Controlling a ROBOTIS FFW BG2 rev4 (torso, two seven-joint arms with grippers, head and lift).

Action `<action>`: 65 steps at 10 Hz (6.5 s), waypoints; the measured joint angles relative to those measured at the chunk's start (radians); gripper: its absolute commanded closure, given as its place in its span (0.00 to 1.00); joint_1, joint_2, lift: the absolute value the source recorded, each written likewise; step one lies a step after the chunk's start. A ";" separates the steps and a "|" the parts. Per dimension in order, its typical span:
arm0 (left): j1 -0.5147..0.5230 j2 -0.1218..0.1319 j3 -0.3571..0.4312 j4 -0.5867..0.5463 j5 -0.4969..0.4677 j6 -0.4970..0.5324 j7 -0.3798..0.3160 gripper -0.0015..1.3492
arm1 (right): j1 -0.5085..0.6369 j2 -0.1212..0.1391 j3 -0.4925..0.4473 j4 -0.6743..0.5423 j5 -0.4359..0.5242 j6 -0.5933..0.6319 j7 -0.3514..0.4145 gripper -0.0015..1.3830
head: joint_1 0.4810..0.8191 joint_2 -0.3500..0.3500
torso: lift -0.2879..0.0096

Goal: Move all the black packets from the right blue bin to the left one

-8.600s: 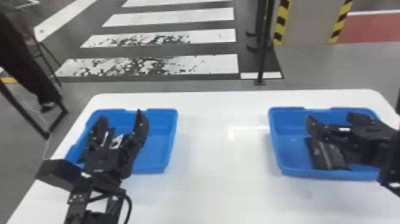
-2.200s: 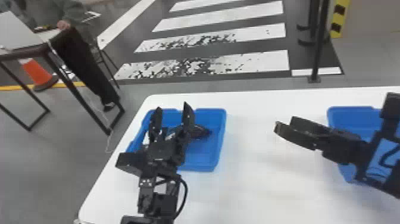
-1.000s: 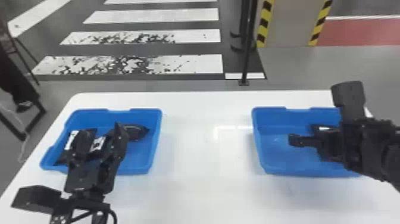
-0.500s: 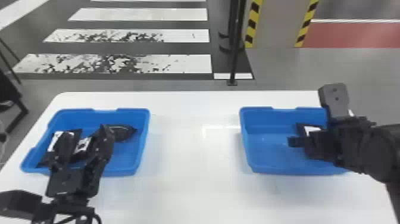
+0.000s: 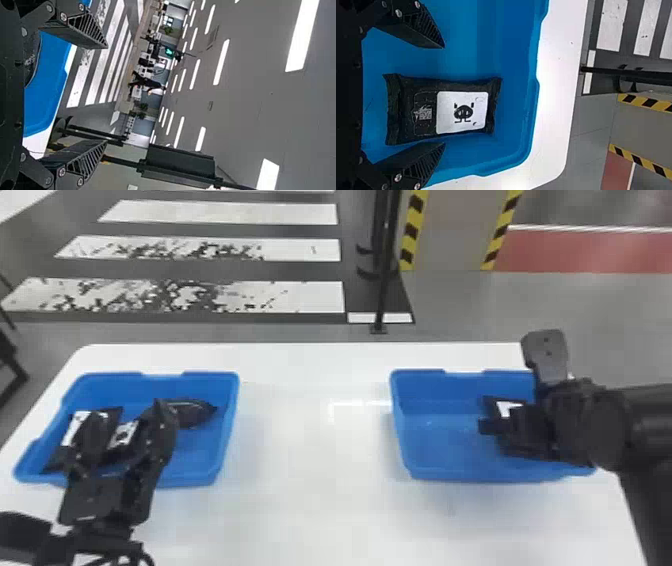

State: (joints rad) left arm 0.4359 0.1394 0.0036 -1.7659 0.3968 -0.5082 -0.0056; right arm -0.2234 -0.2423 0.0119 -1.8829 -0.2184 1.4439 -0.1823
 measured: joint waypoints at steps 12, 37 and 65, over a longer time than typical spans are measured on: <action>0.012 -0.004 0.008 0.000 0.005 -0.032 0.000 0.18 | -0.013 -0.002 -0.031 0.122 -0.025 -0.019 -0.017 0.35 | 0.63 0.44 | 0.40; -0.026 0.069 -0.301 -0.123 0.146 -0.029 0.041 0.90 | 0.026 -0.067 0.490 -0.106 -0.573 -0.575 0.587 0.84 | 0.63 1.00 | 0.40; 0.121 0.008 -0.046 -0.397 -0.379 0.421 0.134 0.16 | 0.703 0.054 -0.033 -0.458 -0.073 -1.104 0.402 0.13 | 0.63 0.62 | 0.40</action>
State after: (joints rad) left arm 0.5572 0.1479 -0.0425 -2.1633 0.0179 -0.0872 0.1284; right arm 0.4799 -0.1883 -0.0215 -2.3412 -0.2919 0.3401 0.2195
